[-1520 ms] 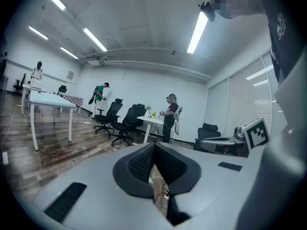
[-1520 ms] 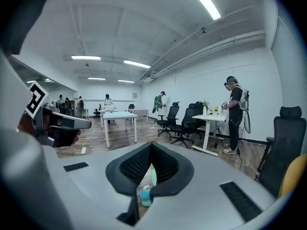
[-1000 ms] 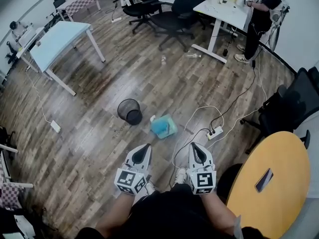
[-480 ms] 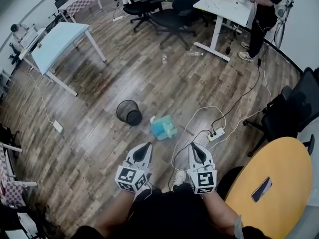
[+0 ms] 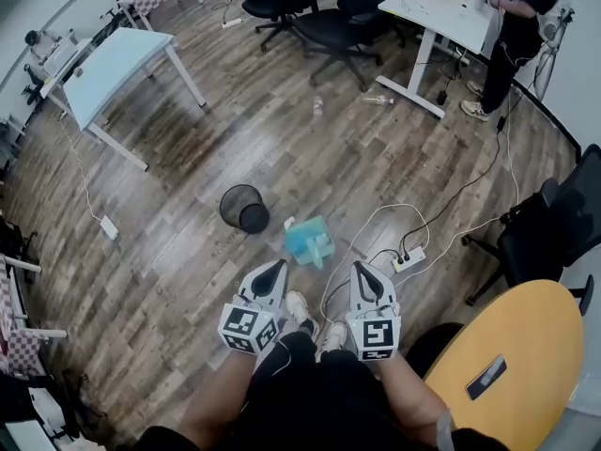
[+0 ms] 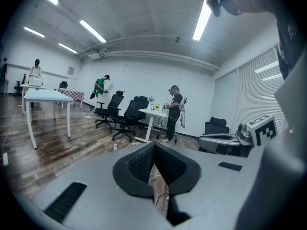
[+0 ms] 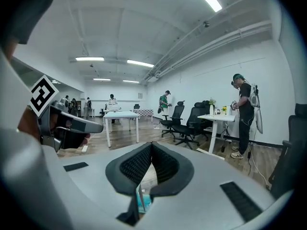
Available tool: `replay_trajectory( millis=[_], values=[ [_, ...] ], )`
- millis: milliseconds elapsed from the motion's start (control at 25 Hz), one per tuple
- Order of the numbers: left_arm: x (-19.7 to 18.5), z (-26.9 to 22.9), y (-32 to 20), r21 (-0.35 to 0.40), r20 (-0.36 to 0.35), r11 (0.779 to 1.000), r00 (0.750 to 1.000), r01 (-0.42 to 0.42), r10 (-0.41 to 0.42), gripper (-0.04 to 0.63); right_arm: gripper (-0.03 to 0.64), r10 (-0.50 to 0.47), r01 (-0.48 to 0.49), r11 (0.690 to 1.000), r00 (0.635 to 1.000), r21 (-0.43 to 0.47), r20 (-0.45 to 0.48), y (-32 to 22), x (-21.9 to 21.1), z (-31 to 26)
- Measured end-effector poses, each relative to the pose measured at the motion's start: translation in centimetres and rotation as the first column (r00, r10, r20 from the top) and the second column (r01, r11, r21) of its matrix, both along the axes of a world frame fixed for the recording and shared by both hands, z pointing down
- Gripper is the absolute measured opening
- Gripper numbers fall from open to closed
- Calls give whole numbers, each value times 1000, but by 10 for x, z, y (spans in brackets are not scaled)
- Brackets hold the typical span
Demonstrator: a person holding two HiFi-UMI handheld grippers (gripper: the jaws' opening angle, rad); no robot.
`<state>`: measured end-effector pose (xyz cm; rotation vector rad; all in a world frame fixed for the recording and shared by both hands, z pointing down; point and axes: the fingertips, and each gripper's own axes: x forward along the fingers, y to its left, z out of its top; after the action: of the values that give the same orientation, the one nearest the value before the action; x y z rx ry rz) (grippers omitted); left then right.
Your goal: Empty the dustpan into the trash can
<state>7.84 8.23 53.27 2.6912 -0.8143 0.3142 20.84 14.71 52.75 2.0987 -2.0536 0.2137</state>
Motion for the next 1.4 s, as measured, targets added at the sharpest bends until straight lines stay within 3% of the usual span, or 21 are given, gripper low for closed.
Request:
replay_trajectory(
  millis=[480,760,1120,1280,1400],
  values=[
    [12,30,-53,-66,-21,997,999,-38,37,12,23,11,-10,998,1000,-64,9,-66,-7,20],
    [-7,41,-91,-88,-8,996,1000,-20,19,12,23,-23,27,987,999,-158,25,-98,-28,54],
    [-40,60,-128,-109,12,994,1000,-1,2,12,26,-64,76,939,997,-336,47,-126,-57,114],
    [-52,69,-137,-127,25,992,999,26,-23,12,115,-91,114,911,993,-397,77,-136,-65,139],
    [-58,76,-142,-133,40,990,998,46,-41,12,145,-82,117,882,992,-456,95,-139,-65,164]
  ],
)
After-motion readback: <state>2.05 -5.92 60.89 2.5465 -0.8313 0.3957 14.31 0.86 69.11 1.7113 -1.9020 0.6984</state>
